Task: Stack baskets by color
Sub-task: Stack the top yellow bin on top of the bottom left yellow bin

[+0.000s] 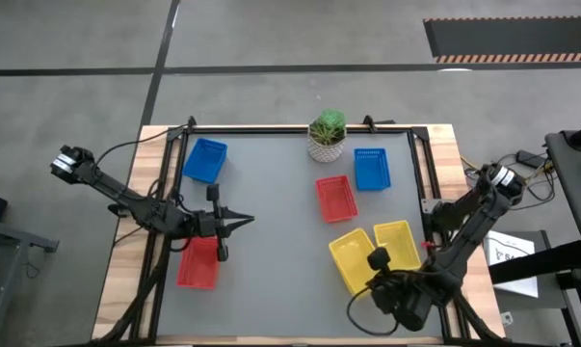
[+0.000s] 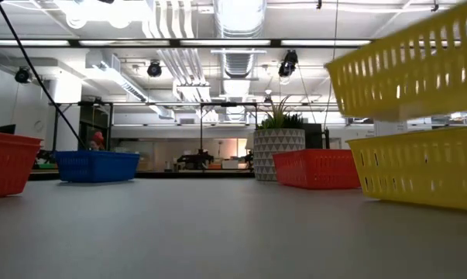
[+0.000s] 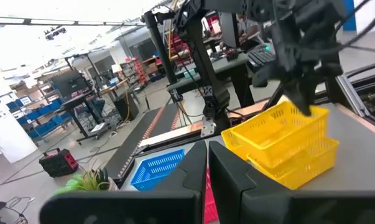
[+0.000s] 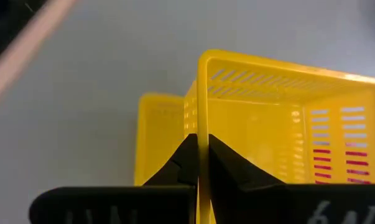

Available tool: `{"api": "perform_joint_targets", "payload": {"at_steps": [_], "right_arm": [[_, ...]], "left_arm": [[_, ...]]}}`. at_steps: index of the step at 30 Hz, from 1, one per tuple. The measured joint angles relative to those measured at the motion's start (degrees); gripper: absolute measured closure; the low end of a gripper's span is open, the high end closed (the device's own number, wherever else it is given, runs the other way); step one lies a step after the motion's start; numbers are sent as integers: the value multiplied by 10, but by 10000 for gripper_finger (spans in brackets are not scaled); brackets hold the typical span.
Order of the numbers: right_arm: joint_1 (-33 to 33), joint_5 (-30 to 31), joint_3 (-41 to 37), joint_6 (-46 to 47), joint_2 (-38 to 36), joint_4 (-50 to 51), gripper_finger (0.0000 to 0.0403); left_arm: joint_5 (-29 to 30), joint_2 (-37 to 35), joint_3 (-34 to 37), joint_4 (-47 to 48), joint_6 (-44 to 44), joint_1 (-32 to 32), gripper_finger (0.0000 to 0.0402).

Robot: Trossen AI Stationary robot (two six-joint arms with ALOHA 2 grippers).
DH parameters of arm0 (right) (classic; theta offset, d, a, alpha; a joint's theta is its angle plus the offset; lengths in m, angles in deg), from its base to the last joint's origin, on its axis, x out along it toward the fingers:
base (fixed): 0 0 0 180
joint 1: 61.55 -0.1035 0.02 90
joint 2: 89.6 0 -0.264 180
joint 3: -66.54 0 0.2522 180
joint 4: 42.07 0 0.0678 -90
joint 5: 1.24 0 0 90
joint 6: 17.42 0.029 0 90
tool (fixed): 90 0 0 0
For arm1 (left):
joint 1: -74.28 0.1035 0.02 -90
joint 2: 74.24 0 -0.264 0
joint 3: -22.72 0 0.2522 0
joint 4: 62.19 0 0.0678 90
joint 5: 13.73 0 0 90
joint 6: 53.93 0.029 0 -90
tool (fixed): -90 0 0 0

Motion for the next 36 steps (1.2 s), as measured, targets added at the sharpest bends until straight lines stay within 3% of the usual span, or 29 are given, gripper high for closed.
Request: {"api": "perform_joint_targets", "payload": {"at_steps": [8,16,30,36], "right_arm": [[0,-44,-64,7,-6,-73,394],[6,-33,-60,72,-6,-83,388],[24,-30,-58,114,-6,-87,292],[23,-30,-21,102,-6,-88,279]], "left_arm": [[0,0,0,-4,0,0,400],[1,0,0,-4,0,1,400],[2,0,0,-4,0,1,400],[2,0,0,-4,0,1,400]]}}
